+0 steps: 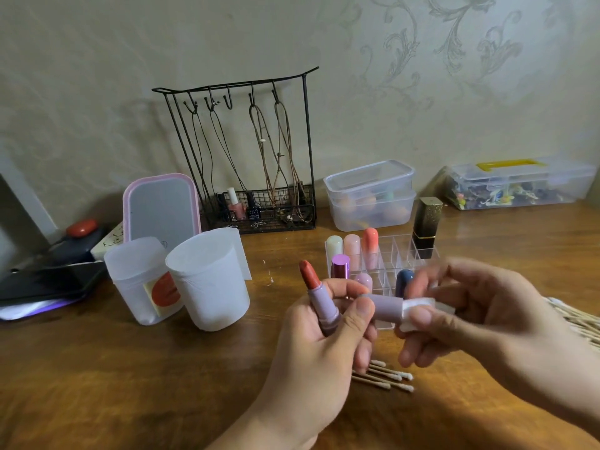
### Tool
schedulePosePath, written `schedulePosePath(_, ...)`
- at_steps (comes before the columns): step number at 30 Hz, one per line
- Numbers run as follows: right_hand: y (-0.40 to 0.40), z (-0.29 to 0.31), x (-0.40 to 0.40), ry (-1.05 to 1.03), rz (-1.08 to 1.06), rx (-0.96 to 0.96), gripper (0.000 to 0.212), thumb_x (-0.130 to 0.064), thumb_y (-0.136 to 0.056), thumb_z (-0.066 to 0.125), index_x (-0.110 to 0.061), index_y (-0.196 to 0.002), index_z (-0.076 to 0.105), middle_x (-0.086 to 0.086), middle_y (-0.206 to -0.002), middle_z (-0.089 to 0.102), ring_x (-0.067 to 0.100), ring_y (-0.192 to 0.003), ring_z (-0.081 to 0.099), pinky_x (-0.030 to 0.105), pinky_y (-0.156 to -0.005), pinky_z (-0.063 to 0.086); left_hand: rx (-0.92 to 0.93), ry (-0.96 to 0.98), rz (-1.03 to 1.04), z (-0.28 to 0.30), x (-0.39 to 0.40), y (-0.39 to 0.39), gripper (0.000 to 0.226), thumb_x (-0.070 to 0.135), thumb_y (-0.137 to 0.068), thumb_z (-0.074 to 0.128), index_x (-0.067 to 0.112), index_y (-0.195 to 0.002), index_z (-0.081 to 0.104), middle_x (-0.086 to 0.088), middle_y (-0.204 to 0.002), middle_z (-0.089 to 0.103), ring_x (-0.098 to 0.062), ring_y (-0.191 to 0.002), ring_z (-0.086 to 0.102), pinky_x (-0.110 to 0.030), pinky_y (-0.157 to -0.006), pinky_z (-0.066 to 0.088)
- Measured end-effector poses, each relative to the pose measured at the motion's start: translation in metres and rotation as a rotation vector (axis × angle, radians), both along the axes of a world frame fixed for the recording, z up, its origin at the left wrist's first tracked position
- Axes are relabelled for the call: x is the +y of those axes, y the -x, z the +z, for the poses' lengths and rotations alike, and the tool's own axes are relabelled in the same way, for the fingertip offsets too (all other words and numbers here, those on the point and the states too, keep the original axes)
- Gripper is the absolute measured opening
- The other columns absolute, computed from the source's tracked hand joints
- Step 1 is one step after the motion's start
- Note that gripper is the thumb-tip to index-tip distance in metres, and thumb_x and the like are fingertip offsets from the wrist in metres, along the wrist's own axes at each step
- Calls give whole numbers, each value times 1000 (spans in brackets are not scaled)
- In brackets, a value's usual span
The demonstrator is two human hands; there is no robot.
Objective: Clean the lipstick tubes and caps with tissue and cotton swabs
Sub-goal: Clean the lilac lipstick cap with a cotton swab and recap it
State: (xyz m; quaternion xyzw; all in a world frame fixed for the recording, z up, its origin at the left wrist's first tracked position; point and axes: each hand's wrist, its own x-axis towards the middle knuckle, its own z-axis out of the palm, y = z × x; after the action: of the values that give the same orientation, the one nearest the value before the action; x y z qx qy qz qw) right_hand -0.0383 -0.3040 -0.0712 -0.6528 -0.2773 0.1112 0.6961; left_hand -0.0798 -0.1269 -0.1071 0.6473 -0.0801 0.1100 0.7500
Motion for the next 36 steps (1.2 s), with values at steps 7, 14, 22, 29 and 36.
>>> schedulePosePath(7,6,-15,7,0,-341,-380,20,-6,-73,76,-23,-73,66,6,-56,70,23,-47,67,25,-48,54,19,77,-71,2,2,1,26,25,-86,66,8,-104,60,-8,-65,56,-15,-52,47,-23,-50,42)
schedulePosePath(14,11,-27,16,-164,-353,-199,29,-30,-73,84,-19,-64,58,8,-49,60,21,-30,45,19,-35,36,-51,-39,-67,-2,1,1,23,29,-85,64,12,-100,60,-9,-68,60,-15,-53,51,-23,-53,44)
schedulePosePath(22,2,-20,2,59,-64,-320,33,-45,-67,84,-22,-83,67,4,-71,74,18,-57,70,23,-57,56,125,113,-46,3,4,-2,22,29,-82,65,9,-91,64,-8,-63,56,-12,-48,46,-20,-44,39)
schedulePosePath(29,1,-24,-2,495,-466,-984,9,-24,-82,68,-19,-77,74,-15,-58,63,1,-55,60,16,-49,46,15,-79,-44,-4,3,0,24,33,-89,59,10,-97,62,-2,-61,57,-12,-52,49,-21,-49,40)
schedulePosePath(36,17,-9,10,73,52,668,24,-14,-80,61,-4,-59,56,9,-44,30,7,-23,22,8,-35,16,-126,-286,75,-3,4,1,20,30,-90,55,15,-102,60,0,-59,57,-7,-56,54,-19,-59,48)
